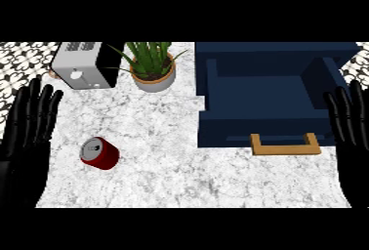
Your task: Pick up the can, place it into the drawer and close the drawer
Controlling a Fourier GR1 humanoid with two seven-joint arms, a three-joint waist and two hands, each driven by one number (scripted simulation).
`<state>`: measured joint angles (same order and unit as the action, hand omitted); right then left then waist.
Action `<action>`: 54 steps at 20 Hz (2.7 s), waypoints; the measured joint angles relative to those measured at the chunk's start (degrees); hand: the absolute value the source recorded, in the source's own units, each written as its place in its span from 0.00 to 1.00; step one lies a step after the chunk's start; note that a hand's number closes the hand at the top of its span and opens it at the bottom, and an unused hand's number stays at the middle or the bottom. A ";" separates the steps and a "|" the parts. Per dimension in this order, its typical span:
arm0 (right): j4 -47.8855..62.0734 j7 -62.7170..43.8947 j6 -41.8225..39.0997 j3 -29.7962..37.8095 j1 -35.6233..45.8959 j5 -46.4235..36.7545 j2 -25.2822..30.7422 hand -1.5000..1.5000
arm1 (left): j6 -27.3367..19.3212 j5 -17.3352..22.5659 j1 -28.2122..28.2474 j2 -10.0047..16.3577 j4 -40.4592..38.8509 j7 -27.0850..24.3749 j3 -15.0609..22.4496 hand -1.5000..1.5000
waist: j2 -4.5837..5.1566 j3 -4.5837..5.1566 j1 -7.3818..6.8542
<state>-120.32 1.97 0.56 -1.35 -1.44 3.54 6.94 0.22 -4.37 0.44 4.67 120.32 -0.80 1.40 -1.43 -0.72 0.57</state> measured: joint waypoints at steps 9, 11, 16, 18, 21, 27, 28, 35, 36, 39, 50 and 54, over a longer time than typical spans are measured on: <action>2.53 -4.75 2.69 2.36 -2.23 -0.85 -0.39 0.00 | 19.70 19.31 3.60 10.70 -4.06 1.28 -2.68 0.00 | 1.55 0.80 -0.49; 2.66 -7.05 4.36 3.04 -3.51 -1.60 -0.84 0.00 | 23.59 23.82 5.27 14.33 -5.31 3.15 -5.22 0.00 | 1.51 0.80 -0.64; 1.58 -10.71 4.52 6.84 -6.02 0.16 0.58 0.00 | 32.11 36.20 7.49 22.85 -8.43 6.68 -13.59 0.00 | 1.38 0.74 -0.68; 0.41 -10.76 3.40 7.95 -8.01 1.47 0.93 0.00 | 35.08 39.72 7.74 25.16 -10.36 7.26 -16.49 0.00 | 1.37 0.73 -0.59; -0.19 -8.75 0.51 10.79 -11.84 4.40 1.61 0.00 | 37.67 42.89 8.49 26.84 -11.34 8.77 -18.98 0.00 | 1.34 0.71 -0.48; -1.05 -8.15 -3.43 15.58 -14.34 8.70 2.59 0.00 | 40.52 50.72 9.29 29.82 -12.08 13.14 -24.30 0.00 | 1.33 0.69 -0.52; -1.57 -7.73 -4.58 16.15 -15.79 9.41 2.62 0.00 | 40.98 51.39 9.75 29.83 -12.57 13.50 -24.93 0.00 | 1.31 0.70 -0.48; -1.34 -6.32 -8.51 19.68 -18.45 12.33 2.60 0.00 | 38.67 60.87 8.35 31.84 -15.76 20.13 -24.63 0.00 | 1.15 0.46 -0.38; -1.82 -6.78 -8.83 20.05 -18.66 12.58 2.76 0.00 | 38.06 61.53 8.09 31.88 -15.98 21.08 -24.38 0.00 | 1.15 0.44 -0.37; -2.37 -6.25 -9.82 20.39 -19.73 12.60 1.76 0.00 | 35.54 62.99 6.69 31.27 -16.14 23.83 -23.02 0.00 | 1.27 0.57 -0.27; -3.06 -6.31 -15.88 27.63 -22.02 18.41 2.25 0.00 | 31.89 60.51 1.58 26.84 -19.66 29.00 -19.26 0.00 | 1.27 0.59 -0.16; -3.38 -6.20 -18.37 30.06 -23.65 19.99 1.75 0.00 | 31.03 55.34 0.04 22.83 -20.64 27.89 -16.90 0.00 | 1.34 0.67 -0.11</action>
<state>-123.70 -4.23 -17.80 28.71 -25.09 23.53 8.69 31.25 50.97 0.49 27.49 99.68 27.09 -15.50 -0.09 -0.05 0.46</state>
